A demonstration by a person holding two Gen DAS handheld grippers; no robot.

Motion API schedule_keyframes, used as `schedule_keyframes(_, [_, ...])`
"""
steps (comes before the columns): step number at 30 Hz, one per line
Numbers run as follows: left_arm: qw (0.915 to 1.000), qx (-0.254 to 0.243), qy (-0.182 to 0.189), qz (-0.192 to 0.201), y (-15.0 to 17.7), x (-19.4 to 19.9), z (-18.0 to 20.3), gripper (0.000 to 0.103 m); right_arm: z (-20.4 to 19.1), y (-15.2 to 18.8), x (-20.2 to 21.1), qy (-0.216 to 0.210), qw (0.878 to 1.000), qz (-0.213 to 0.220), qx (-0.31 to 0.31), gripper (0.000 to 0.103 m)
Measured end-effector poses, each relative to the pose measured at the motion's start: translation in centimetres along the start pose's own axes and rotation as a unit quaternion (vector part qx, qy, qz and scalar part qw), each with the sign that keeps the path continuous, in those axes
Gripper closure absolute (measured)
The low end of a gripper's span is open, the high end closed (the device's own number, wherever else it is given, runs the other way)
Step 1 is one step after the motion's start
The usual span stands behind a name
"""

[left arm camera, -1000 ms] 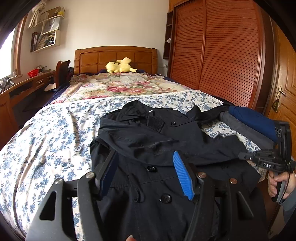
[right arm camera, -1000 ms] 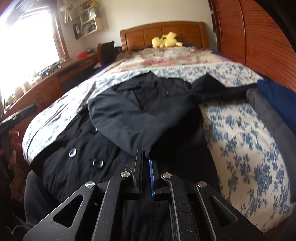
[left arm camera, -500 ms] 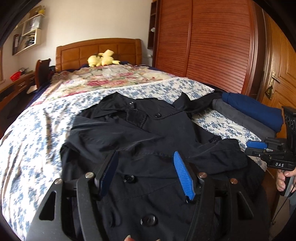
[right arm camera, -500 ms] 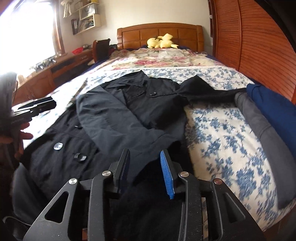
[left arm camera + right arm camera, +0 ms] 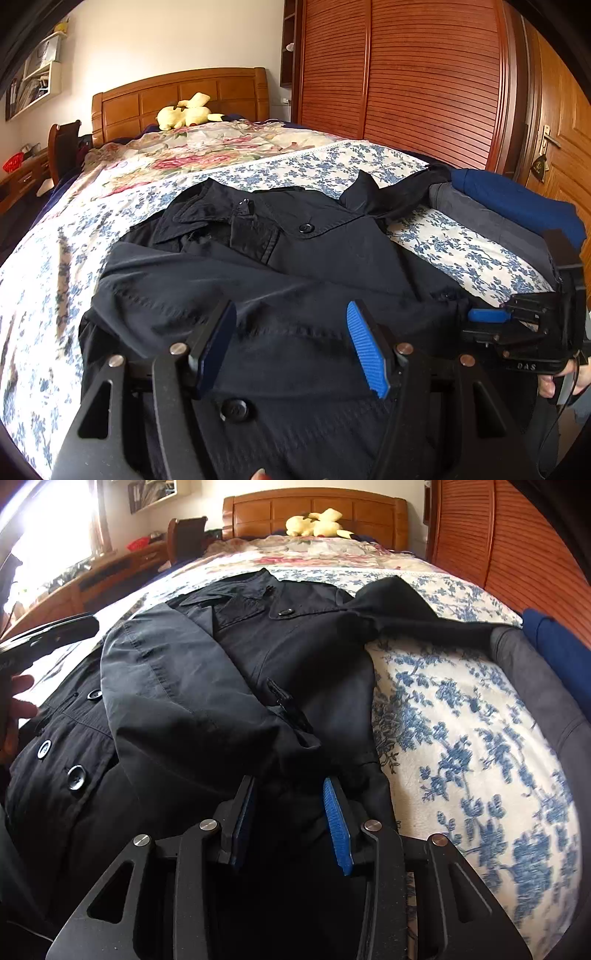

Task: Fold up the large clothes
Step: 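Move the right tool toward the other outstretched coat sleeve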

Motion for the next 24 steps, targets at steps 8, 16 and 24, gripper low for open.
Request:
schedule_keyframes(8, [0.9997, 0.016, -0.001, 0.020, 0.7, -1.6, -0.4, 0.041, 0.1, 0.3, -0.3, -0.008, 1.000, 0.014, -0.002, 0.064])
schedule_keyframes(16, [0.9990, 0.028, 0.000, 0.035, 2.1, -1.7, -0.6, 0.041, 0.1, 0.1, -0.4, -0.004, 1.000, 0.013, 0.001, 0.063])
schedule_keyframes(24, [0.9988, 0.033, 0.007, 0.037, 2.6, -1.7, -0.6, 0.041, 1.5, -3.8, 3.1, 0.034, 0.998, 0.046, 0.025, 0.058])
Point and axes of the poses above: each gripper's, at about its wrist camera, not at the fingertips, and x roughly against the way its jaws point, z to its right, y to its underside, the point moved 10 cm from there along -x, roughly the way its jaws point, and after that the axes turned 7 degrees about -x, right-handed, at the moved point
